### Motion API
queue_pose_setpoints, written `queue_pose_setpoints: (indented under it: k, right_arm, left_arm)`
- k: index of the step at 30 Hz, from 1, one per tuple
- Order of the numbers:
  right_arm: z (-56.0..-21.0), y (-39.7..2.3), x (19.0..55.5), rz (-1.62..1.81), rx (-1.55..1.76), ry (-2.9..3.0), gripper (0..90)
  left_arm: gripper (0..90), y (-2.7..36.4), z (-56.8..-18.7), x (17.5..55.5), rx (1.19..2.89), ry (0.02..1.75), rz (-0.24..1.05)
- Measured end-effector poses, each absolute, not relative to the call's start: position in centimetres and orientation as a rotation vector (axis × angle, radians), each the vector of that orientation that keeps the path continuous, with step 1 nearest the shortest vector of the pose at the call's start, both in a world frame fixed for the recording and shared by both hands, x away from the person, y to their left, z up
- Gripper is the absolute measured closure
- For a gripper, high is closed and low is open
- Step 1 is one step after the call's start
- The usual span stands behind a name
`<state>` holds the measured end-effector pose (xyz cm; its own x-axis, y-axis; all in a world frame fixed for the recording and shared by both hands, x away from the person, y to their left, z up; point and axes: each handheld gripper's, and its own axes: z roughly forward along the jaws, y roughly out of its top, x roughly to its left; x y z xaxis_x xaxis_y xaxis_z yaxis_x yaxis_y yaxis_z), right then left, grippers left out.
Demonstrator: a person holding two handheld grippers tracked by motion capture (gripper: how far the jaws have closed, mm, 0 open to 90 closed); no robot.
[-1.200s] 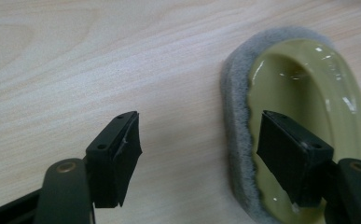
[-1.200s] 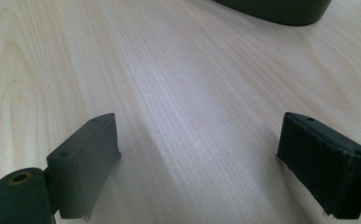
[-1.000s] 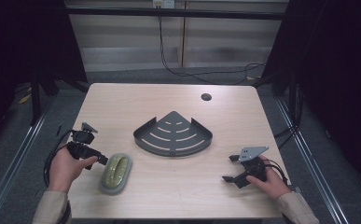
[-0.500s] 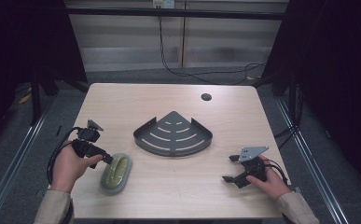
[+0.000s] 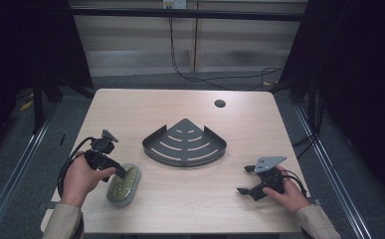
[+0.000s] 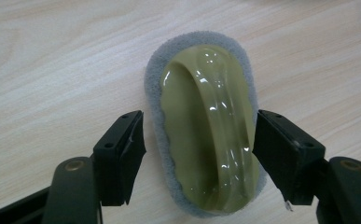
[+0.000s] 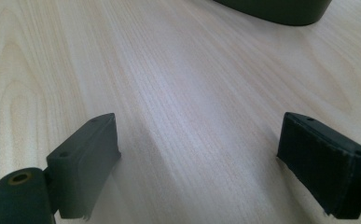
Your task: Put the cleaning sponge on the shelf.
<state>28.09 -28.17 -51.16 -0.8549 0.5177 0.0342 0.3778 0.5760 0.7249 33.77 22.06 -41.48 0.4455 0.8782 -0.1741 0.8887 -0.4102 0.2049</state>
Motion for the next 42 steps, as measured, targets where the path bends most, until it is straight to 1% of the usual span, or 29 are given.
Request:
queue_pose_setpoints:
  k: [7,11,12,15,16,17,18,19,21,29,42]
  right_arm:
    - [-51.2,-28.2,28.1,1.142,0.753,2.623,11.8]
    - [-51.2,-28.2,28.1,1.141,0.753,2.623,11.8]
    - [-51.2,-28.2,28.1,1.142,0.752,2.623,11.8]
    - [-51.2,-28.2,28.1,1.141,0.753,2.623,11.8]
    - [-51.2,-28.2,28.1,1.141,0.753,2.623,11.8]
    - [-51.2,-28.2,28.1,1.142,0.752,2.623,11.8]
    - [-51.2,-28.2,28.1,1.142,0.752,2.623,11.8]
    - [-51.2,-28.2,28.1,1.141,0.752,2.623,11.8]
    - [-51.2,-28.2,28.1,1.141,0.752,2.623,11.8]
    - [-51.2,-28.2,28.1,1.141,0.752,2.623,11.8]
    - [-51.2,-28.2,28.1,1.141,0.752,2.623,11.8]
  left_arm:
    - [36.6,21.6,-42.1,33.7,2.446,1.54,-0.122]
    - [40.0,21.5,-42.4,33.7,2.438,1.561,-0.152]
    - [41.9,21.4,-42.6,33.7,2.438,1.566,-0.158]
    - [51.7,21.2,-42.9,33.6,2.45,1.569,-0.196]
    - [56.1,21.2,-42.9,33.6,2.45,1.569,-0.196]
    - [63.1,21.1,-42.9,33.7,2.45,1.564,-0.223]
    - [68.0,21.1,-42.9,33.7,2.45,1.564,-0.223]
    - [68.0,21.0,-42.8,33.6,2.441,1.58,-0.235]
    - [71.8,20.8,-42.5,33.7,2.441,1.581,-0.216]
    - [72.0,20.8,-40.4,34.2,2.391,1.593,-0.182]
    - [72.0,20.2,-38.4,35.4,2.405,1.574,-0.16]
